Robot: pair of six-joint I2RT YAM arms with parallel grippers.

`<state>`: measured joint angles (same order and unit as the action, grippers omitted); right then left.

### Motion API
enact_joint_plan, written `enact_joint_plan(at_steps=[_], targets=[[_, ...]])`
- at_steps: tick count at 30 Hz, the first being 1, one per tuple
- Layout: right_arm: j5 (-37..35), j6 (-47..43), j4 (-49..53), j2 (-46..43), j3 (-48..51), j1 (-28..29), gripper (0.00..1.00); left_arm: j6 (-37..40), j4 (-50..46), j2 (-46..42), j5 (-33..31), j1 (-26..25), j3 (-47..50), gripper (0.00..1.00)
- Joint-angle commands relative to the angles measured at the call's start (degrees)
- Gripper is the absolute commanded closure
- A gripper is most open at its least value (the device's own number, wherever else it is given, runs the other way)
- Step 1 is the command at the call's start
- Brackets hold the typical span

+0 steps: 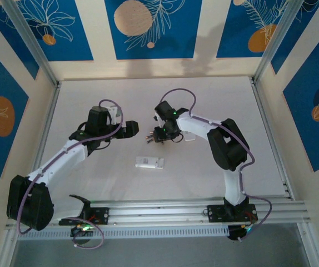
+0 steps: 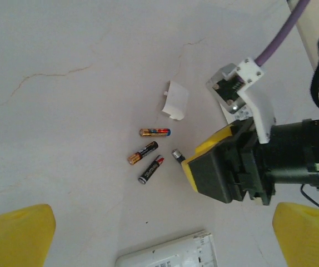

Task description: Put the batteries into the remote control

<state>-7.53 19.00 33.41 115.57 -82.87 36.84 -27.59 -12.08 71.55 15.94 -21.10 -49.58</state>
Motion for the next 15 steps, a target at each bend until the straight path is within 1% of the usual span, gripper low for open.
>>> enact_joint_plan(at_steps=[1, 2, 5, 8, 11, 14, 15], targets=[[-2.08, -0.11, 2.09, 2.10, -2.37, 0.80, 0.62, -0.13, 0.01, 0.11, 0.77, 0.49, -1.22, 0.00], [-2.72, -0.21, 2.33, 2.52, -2.64, 1.04, 0.64, -0.26, -0.06, 0.06, 0.56, 0.53, -1.06, 0.00], [-5.86, -0.61, 2.80, 3.35, -2.95, 1.78, 0.68, -0.52, -0.47, -0.03, -0.18, 0.46, -0.56, 0.00], [-8.21, -1.14, 2.85, 3.81, -2.71, 2.81, 0.71, -0.12, -1.25, -0.23, -0.45, 0.53, -0.15, 0.00], [-8.25, -1.16, 2.50, 4.31, -2.41, 3.13, 0.74, 0.88, -3.28, -0.50, -1.51, 0.54, -0.13, 0.00], [-8.11, -0.51, 2.28, 3.66, -2.22, 3.15, 0.80, 1.46, -4.69, -1.59, -3.00, 0.56, 0.32, 0.00], [-8.11, 0.07, 2.28, 2.80, -2.04, 3.22, 0.81, 1.45, -4.76, -2.06, -3.26, 0.54, 0.72, 0.00]])
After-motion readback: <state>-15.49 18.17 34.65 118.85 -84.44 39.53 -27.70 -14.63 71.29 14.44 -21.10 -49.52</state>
